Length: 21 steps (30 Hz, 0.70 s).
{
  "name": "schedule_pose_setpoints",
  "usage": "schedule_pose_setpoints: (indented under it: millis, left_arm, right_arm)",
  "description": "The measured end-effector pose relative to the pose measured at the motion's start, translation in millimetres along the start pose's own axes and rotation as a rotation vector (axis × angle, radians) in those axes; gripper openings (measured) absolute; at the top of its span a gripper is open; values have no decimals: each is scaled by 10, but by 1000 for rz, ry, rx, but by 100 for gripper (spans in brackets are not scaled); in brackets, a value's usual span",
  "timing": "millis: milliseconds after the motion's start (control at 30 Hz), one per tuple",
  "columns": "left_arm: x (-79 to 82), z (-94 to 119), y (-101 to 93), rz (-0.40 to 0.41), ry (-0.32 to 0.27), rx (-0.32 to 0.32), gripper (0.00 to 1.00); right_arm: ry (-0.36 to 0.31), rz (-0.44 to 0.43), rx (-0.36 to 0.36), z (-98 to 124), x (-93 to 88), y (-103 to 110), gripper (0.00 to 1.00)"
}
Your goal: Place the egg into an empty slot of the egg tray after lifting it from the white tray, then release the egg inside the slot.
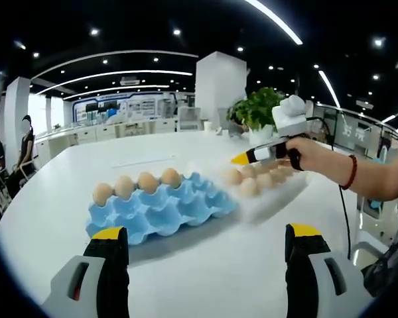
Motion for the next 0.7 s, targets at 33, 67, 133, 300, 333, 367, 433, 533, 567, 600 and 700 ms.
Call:
schedule_pose_setpoints:
  millis: [33, 67, 133, 300, 333, 367, 433, 533, 567, 600, 700]
  left_arm:
    - [2, -3, -4, 4, -5, -2, 100]
    - [4, -5, -6, 8, -9, -4, 100]
    - [4, -13, -4, 11, -12, -4, 100]
    - [5, -22, 5, 9, -4, 0, 100]
    - [9, -19, 7, 8, -6, 1, 100]
    - [12, -18, 7, 8, -6, 1, 100]
    - [18, -17, 4, 2, -5, -2, 100]
    - [28, -13, 24, -4, -5, 5, 100]
    - [29, -12, 34, -4, -3, 8, 100]
    - [29, -11, 45, -5, -2, 12, 100]
    - [24, -12, 81, -6, 0, 24, 100]
  right_arm:
    - [-1, -2, -3, 6, -1, -27, 43]
    - [2, -5, -8, 13, -7, -49, 43]
    - [6, -11, -19, 17, -12, -96, 43]
    - [13, -18, -32, 61, -42, -156, 43]
    - [14, -48, -20, 59, -46, -168, 43]
    - [11, -40, -24, 59, -43, -182, 43]
    - [10, -26, -36, 75, -52, -195, 43]
    - [14, -39, -50, 81, -66, -279, 43]
    - [23, -35, -77, 88, -75, -328, 43]
    - [22, -26, -92, 98, -77, -347, 43]
    - [14, -25, -103, 156, -87, -394, 43]
Point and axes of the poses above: the point that each gripper's makers call its tool centre point, and the gripper's own axes: z roughly backward along the fingers, y roughly to its left, x roughly out of its top, the point moved 8 cm from there along z, roughly backward along the fingers, and after that the axes turned 1 degree about x, right-handed, at the moved point
